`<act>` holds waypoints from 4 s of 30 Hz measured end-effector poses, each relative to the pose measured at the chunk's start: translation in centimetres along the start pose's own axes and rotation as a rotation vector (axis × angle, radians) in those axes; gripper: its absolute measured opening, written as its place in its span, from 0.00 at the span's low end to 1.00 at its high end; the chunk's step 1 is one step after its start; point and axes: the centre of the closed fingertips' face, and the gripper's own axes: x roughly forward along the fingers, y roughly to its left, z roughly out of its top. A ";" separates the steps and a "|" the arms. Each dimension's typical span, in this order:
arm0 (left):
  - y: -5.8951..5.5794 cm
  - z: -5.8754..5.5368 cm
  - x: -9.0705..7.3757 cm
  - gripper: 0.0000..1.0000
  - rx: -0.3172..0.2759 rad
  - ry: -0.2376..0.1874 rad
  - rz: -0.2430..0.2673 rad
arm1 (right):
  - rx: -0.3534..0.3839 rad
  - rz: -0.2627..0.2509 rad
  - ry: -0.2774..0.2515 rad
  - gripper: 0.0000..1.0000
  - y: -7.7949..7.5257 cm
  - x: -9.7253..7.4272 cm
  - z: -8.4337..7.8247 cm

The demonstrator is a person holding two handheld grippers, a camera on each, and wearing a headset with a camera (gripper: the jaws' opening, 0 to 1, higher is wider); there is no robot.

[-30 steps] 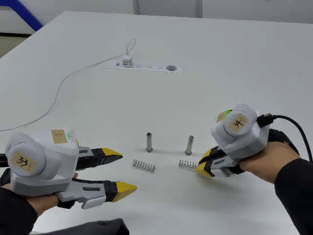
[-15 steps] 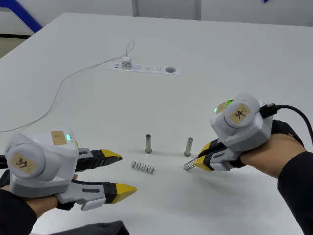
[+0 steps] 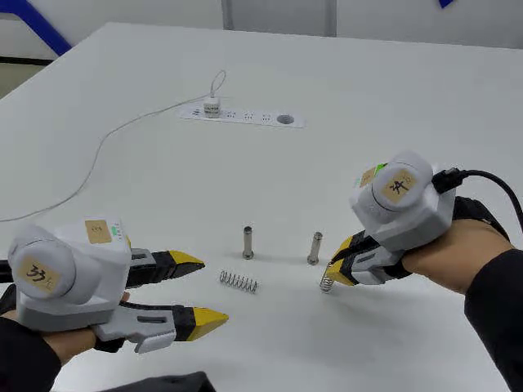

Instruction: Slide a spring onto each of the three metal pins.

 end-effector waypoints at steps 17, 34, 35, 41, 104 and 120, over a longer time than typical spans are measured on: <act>0.0 0.0 0.0 0.46 0.004 -0.002 0.001 | -0.031 -0.034 -0.033 0.12 -1.5 -3.4 3.6; 0.0 0.1 0.0 0.46 0.004 -0.003 0.002 | -0.050 -0.075 -0.049 0.12 -3.1 -3.4 5.4; 0.0 0.1 0.0 0.46 0.004 -0.003 0.003 | -0.050 -0.075 -0.047 0.12 -3.1 -3.4 5.4; 0.1 0.0 0.0 0.46 0.002 -0.001 0.003 | -0.053 -0.067 -0.032 0.12 -3.4 -2.5 5.1; 0.0 0.0 0.0 0.46 0.004 0.001 0.003 | 0.032 0.008 0.067 0.14 -0.5 2.0 -0.8; 0.0 0.1 -0.1 0.46 0.008 0.000 0.007 | -0.047 0.094 0.021 0.16 3.8 4.4 2.8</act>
